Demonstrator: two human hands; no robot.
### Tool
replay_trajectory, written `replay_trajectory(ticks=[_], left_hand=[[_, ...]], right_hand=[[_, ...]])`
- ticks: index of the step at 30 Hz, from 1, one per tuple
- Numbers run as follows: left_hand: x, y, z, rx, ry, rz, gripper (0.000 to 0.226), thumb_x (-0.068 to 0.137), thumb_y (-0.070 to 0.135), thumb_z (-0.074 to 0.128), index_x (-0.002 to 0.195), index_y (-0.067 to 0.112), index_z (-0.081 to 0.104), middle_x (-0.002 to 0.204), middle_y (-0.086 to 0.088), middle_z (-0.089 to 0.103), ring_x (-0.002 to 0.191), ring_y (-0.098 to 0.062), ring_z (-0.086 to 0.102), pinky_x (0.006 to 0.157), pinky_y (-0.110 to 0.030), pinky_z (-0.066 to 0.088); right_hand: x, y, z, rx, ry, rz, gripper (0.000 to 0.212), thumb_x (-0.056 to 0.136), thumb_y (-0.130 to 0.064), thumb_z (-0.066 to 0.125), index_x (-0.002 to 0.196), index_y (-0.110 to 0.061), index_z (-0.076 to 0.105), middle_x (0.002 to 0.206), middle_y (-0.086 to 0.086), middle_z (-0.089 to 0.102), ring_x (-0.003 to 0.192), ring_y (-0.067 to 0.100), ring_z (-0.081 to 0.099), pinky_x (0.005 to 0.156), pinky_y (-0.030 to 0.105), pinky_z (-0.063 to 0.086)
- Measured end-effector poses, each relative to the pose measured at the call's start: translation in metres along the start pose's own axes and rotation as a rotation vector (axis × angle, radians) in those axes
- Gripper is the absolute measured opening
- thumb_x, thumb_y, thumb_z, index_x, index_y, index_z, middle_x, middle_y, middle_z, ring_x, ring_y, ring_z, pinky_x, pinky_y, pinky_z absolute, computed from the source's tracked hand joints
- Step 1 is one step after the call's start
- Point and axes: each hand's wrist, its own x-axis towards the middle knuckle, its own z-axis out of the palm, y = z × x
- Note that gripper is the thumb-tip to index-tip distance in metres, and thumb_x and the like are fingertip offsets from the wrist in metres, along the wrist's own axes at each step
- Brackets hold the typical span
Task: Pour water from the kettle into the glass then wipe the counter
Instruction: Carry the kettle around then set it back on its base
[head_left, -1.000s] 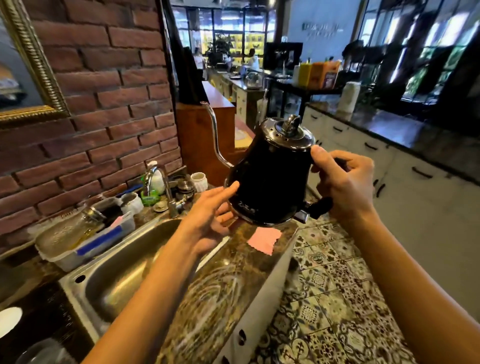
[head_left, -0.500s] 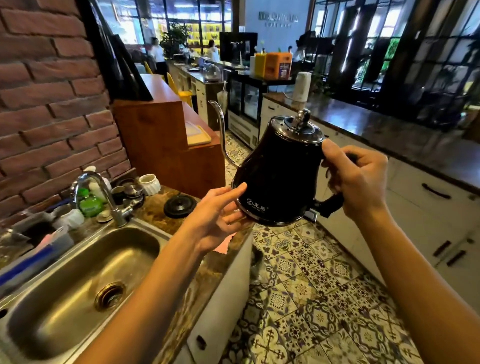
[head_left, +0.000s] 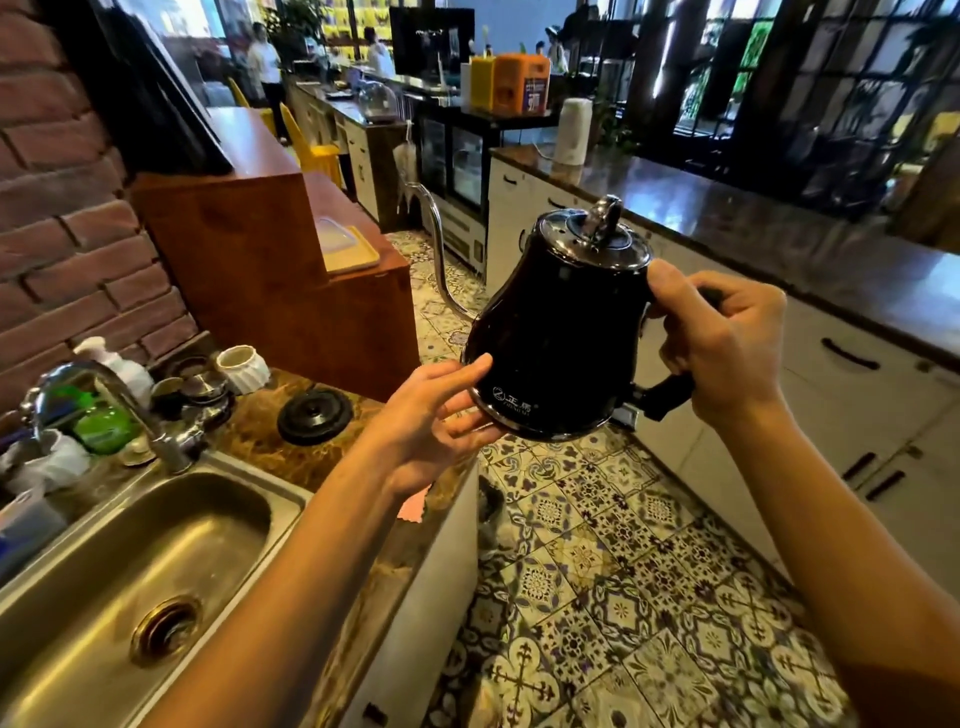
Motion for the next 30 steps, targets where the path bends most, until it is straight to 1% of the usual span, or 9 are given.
replay_trajectory(ticks=[3, 6, 9, 11, 14, 17, 20, 25, 30], left_hand=[[0.029, 0.005, -0.003, 0.014, -0.018, 0.004, 0.043, 0.063, 0.026, 0.089, 0.100, 0.018, 0.069, 0.116, -0.015, 0.076, 0.107, -0.028, 0.074, 0.079, -0.042, 0.063], [0.055, 0.013, -0.007, 0.018, -0.048, -0.006, 0.036, 0.053, 0.030, 0.094, 0.085, 0.021, 0.078, 0.106, -0.012, 0.079, 0.100, -0.025, 0.076, 0.080, -0.041, 0.063], [0.081, 0.022, -0.012, 0.028, -0.070, -0.008, 0.026, 0.050, 0.033, 0.092, 0.073, 0.027, 0.082, 0.097, -0.008, 0.081, 0.094, -0.023, 0.077, 0.075, -0.037, 0.063], [0.096, 0.029, -0.016, 0.037, -0.075, 0.002, 0.022, 0.053, 0.034, 0.091, 0.073, 0.027, 0.082, 0.097, -0.007, 0.081, 0.097, -0.022, 0.076, 0.078, -0.037, 0.062], [0.120, 0.039, -0.022, 0.039, -0.070, 0.011, 0.016, 0.063, 0.033, 0.087, 0.077, 0.026, 0.083, 0.098, -0.006, 0.081, 0.101, -0.023, 0.074, 0.083, -0.039, 0.062], [0.142, 0.049, -0.028, 0.020, -0.055, 0.022, 0.011, 0.068, 0.031, 0.085, 0.077, 0.026, 0.083, 0.098, -0.006, 0.081, 0.097, -0.021, 0.076, 0.078, -0.036, 0.062], [0.162, 0.056, -0.033, -0.001, -0.039, 0.032, 0.009, 0.067, 0.030, 0.084, 0.075, 0.026, 0.083, 0.097, -0.006, 0.080, 0.095, -0.020, 0.076, 0.075, -0.036, 0.062], [0.191, 0.062, -0.037, -0.004, -0.038, 0.051, 0.024, 0.054, 0.035, 0.090, 0.075, 0.027, 0.083, 0.095, -0.006, 0.080, 0.093, -0.021, 0.076, 0.074, -0.036, 0.062], [0.216, 0.064, -0.034, -0.042, -0.011, 0.054, 0.012, 0.064, 0.030, 0.086, 0.075, 0.026, 0.083, 0.096, -0.005, 0.081, 0.094, -0.021, 0.076, 0.074, -0.035, 0.063]], right_hand=[[0.020, 0.015, 0.004, -0.012, -0.006, 0.000, 0.044, 0.095, -0.032, 0.071, 0.072, 0.007, 0.069, 0.060, 0.028, 0.058, 0.034, 0.015, 0.043, 0.037, 0.026, 0.035], [0.043, 0.030, 0.011, -0.022, -0.017, 0.007, 0.043, 0.093, -0.035, 0.072, 0.069, 0.001, 0.069, 0.051, 0.011, 0.054, 0.033, 0.014, 0.042, 0.038, 0.026, 0.034], [0.068, 0.045, 0.022, -0.039, -0.044, 0.009, 0.040, 0.092, -0.034, 0.073, 0.068, -0.003, 0.070, 0.048, 0.007, 0.053, 0.034, 0.012, 0.043, 0.039, 0.024, 0.034], [0.083, 0.054, 0.030, -0.051, -0.057, 0.006, 0.035, 0.094, -0.031, 0.073, 0.067, -0.008, 0.071, 0.048, 0.008, 0.053, 0.035, 0.013, 0.043, 0.039, 0.025, 0.034], [0.107, 0.068, 0.042, -0.060, -0.080, 0.005, 0.032, 0.095, -0.031, 0.073, 0.065, -0.019, 0.071, 0.046, -0.001, 0.054, 0.036, 0.016, 0.044, 0.040, 0.026, 0.035], [0.127, 0.082, 0.053, -0.065, -0.094, 0.003, 0.032, 0.094, -0.032, 0.073, 0.066, -0.018, 0.071, 0.048, 0.004, 0.054, 0.037, 0.017, 0.045, 0.040, 0.027, 0.035], [0.145, 0.097, 0.063, -0.043, -0.116, 0.014, 0.031, 0.093, -0.033, 0.073, 0.066, -0.019, 0.071, 0.046, -0.006, 0.054, 0.037, 0.016, 0.045, 0.041, 0.025, 0.035], [0.172, 0.120, 0.072, -0.029, -0.148, 0.028, 0.030, 0.094, -0.032, 0.072, 0.067, -0.018, 0.071, 0.045, -0.009, 0.054, 0.036, 0.010, 0.044, 0.041, 0.022, 0.034], [0.199, 0.140, 0.073, -0.009, -0.168, 0.037, 0.031, 0.091, -0.037, 0.073, 0.066, -0.019, 0.071, 0.045, -0.008, 0.053, 0.037, 0.014, 0.043, 0.043, 0.027, 0.034]])
